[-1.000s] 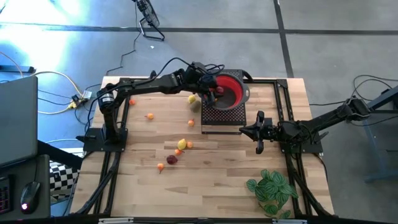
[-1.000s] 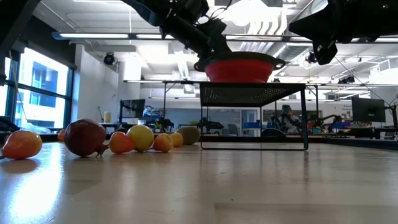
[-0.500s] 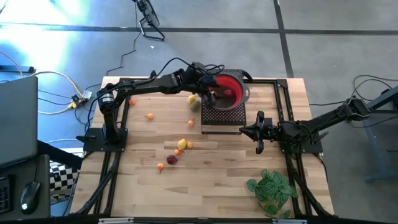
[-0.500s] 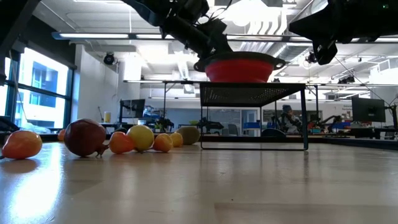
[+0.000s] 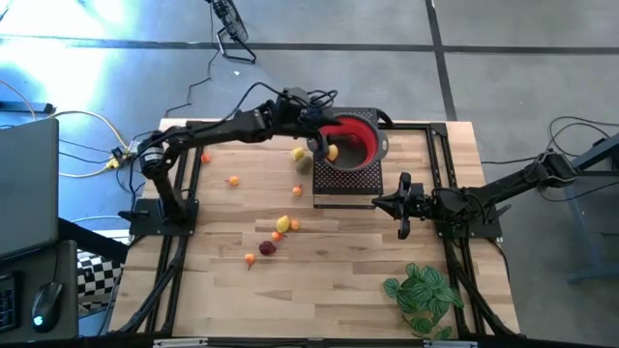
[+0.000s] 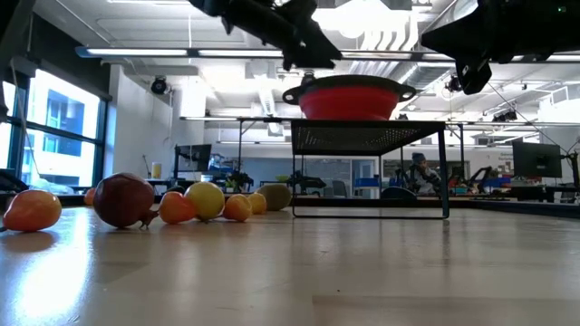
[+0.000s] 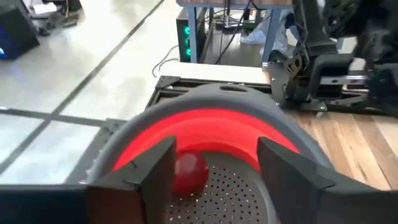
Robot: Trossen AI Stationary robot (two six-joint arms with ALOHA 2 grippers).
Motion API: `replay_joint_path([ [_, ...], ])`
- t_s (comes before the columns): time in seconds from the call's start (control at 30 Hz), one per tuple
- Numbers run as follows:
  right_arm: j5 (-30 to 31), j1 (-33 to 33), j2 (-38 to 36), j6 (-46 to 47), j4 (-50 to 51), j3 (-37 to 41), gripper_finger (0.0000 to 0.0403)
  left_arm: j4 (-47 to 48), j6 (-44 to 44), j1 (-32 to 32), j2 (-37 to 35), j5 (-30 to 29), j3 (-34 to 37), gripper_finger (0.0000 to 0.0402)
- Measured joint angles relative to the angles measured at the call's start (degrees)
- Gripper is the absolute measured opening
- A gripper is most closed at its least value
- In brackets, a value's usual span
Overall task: Pick & Place Fruit
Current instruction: Put the orange pear into the red strainer bowl on the shelf
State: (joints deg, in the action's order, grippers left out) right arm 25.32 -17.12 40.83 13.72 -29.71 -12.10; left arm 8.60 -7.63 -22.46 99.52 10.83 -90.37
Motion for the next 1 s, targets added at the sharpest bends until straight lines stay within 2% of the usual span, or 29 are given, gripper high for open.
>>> replay_joint_path([
  [0.2,-1.33,-0.13,-0.01,0.22,0.09,0.00,0.0002,10.50,-5.76,-0.12,-5.08,-0.02,0.00,0.0136],
  [0.33,-1.59,-0.13,0.00,0.21,1.00,0.00,0.0002,16.10,-6.09,-0.81,-9.79,0.13,-0.02,0.0100],
  [0.6,-1.55,-0.13,-0.01,0.22,1.92,0.00,0.0002,21.44,-7.33,-0.76,-18.45,0.37,-0.06,0.0058],
  [0.8,-1.47,-0.13,-0.01,0.22,2.21,0.00,0.0002,30.56,-6.82,-0.78,-22.76,1.53,0.15,0.0035],
  [0.87,-1.46,-0.13,0.01,0.20,2.23,0.00,0.0002,31.75,-5.80,-0.76,-24.03,2.01,1.39,0.0025],
  [1.0,-1.46,-0.13,0.01,0.21,2.22,0.00,0.0002,30.23,-3.47,-0.76,-27.73,2.23,9.15,0.0004],
])
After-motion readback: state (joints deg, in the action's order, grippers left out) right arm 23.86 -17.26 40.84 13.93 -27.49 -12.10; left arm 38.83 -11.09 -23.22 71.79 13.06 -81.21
